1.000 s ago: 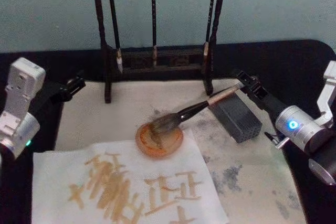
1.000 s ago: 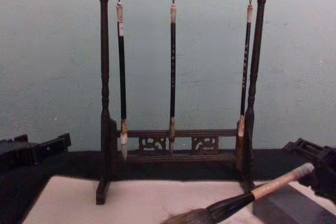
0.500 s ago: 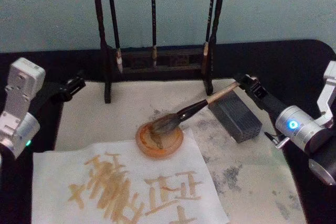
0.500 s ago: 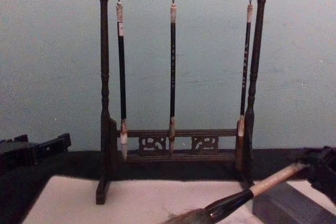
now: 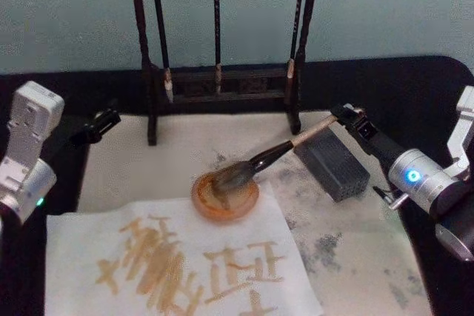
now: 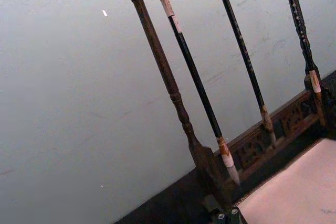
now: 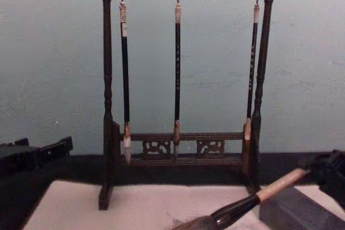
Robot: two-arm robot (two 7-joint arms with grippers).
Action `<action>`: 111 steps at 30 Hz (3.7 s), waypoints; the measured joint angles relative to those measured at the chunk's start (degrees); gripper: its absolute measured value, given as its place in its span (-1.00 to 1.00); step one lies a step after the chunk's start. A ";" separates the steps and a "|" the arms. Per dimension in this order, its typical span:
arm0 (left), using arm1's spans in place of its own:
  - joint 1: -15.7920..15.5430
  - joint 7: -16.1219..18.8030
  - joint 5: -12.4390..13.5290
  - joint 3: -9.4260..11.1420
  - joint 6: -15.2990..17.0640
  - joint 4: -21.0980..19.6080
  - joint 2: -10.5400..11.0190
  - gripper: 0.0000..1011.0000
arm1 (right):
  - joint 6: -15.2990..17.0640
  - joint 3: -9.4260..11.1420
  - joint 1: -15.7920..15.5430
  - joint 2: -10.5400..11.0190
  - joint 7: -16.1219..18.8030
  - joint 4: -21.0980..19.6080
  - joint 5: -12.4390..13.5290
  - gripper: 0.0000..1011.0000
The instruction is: Pick up the brush from the inkstone, write on the paper, then place the brush back to its original position.
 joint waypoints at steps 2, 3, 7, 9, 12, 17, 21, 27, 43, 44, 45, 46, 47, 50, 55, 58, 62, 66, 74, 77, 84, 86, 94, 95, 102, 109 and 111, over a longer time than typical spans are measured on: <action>0.00 0.00 0.00 0.00 0.00 0.00 0.00 0.98 | 0.00 0.00 0.00 0.00 0.00 0.00 0.00 -0.61; 0.00 0.00 0.00 0.00 0.00 0.00 0.00 0.98 | 0.00 0.00 0.00 0.00 0.00 0.00 0.00 -0.61; 0.00 0.00 0.00 0.00 0.00 0.00 0.00 0.98 | 0.00 0.00 0.00 0.00 -0.02 0.00 0.00 -0.61; 0.00 0.00 0.00 0.00 0.00 0.00 0.00 0.98 | 0.00 0.00 0.00 0.00 -0.02 0.00 0.00 -0.61; 0.00 0.00 0.00 0.00 0.00 0.00 0.00 0.98 | -0.16 0.00 -0.07 0.02 0.20 -0.10 -0.06 -0.61; 0.00 0.00 0.00 0.00 0.00 0.00 0.00 0.98 | -0.98 -0.30 -0.50 0.36 1.05 -1.49 -1.27 -0.61; 0.00 0.00 0.00 0.00 0.00 0.00 0.00 0.98 | -1.39 -1.09 -0.84 1.18 1.24 -3.99 -3.59 -0.61; 0.00 0.00 0.00 0.00 0.00 0.00 0.00 0.98 | -1.70 -2.15 -1.51 2.73 1.37 -8.68 -7.53 -0.61; 0.00 0.00 0.00 0.00 0.00 0.00 0.00 0.98 | -1.80 -4.70 -2.33 5.59 -0.66 -18.55 -18.93 -0.62; 0.00 0.00 0.00 0.00 0.00 0.00 0.00 0.98 | -1.73 -4.89 -2.37 5.92 -0.95 -19.34 -19.97 -0.62; 0.00 0.00 0.00 0.00 0.00 0.00 0.00 0.98 | -1.73 -4.98 -2.41 6.10 -1.06 -19.76 -20.52 -0.62; 0.00 0.00 0.00 0.00 0.00 0.00 0.00 0.98 | -1.72 -5.05 -2.46 6.27 -1.17 -20.15 -21.10 -0.62; 0.00 0.00 0.00 0.00 0.00 0.00 0.00 0.98 | -1.70 -5.15 -2.55 6.57 -1.40 -20.89 -22.13 -0.62; 0.00 0.00 0.00 0.00 0.00 0.00 0.00 0.98 | -1.59 -5.20 -2.74 7.13 -1.74 -22.32 -23.87 -0.62; 0.00 0.00 0.00 0.00 0.00 0.00 0.00 0.98 | -1.47 -5.09 -3.00 7.80 -2.13 -24.00 -26.00 -0.62; 0.00 0.00 0.00 0.00 0.00 0.00 0.00 0.98 | -1.43 -4.79 -3.22 8.15 -2.44 -24.87 -27.20 -0.62; 0.00 0.00 0.00 0.00 0.00 0.00 0.00 0.98 | -1.43 -4.19 -3.49 8.26 -2.75 -25.29 -28.14 -0.62; 0.00 0.00 0.00 0.00 0.00 0.00 0.00 0.98 | -1.39 -3.38 -3.85 8.24 -2.92 -25.20 -28.83 -0.62; 0.00 0.00 0.00 0.00 0.00 0.00 0.00 0.98 | -1.32 -1.93 -4.59 8.19 -3.19 -25.12 -29.76 -0.62; 0.00 0.00 0.00 0.00 0.00 0.00 0.00 0.98 | -1.24 -1.35 -4.94 8.18 -2.96 -25.28 -29.81 -0.62; 0.00 0.00 0.00 0.00 0.00 0.00 0.00 0.98 | -1.22 -0.34 -5.77 8.42 -2.34 -27.16 -30.87 -0.62; 0.00 0.00 0.00 0.00 0.00 0.00 0.00 0.98 | -1.28 -0.06 -6.14 8.60 -2.03 -28.01 -31.41 -0.62; 0.00 0.00 0.00 0.00 0.00 0.00 0.00 0.98 | -1.57 0.50 -8.13 9.61 -0.26 -32.10 -32.92 -0.62; 0.00 0.00 0.00 0.00 0.00 0.00 0.00 0.98 | -1.60 0.51 -8.59 9.81 0.24 -33.15 -33.20 -0.62; 0.00 0.00 0.00 0.00 0.00 0.00 0.00 0.98 | -1.51 0.43 -10.31 10.48 2.18 -36.67 -34.32 -0.62; 0.00 0.00 0.00 0.00 0.00 0.00 0.00 0.98 | -1.35 0.36 -12.07 10.72 4.01 -39.69 -35.39 -0.62; 0.00 0.00 0.00 0.00 0.00 0.00 0.00 0.98 | -1.07 0.17 -12.39 10.52 4.61 -40.14 -35.57 -0.62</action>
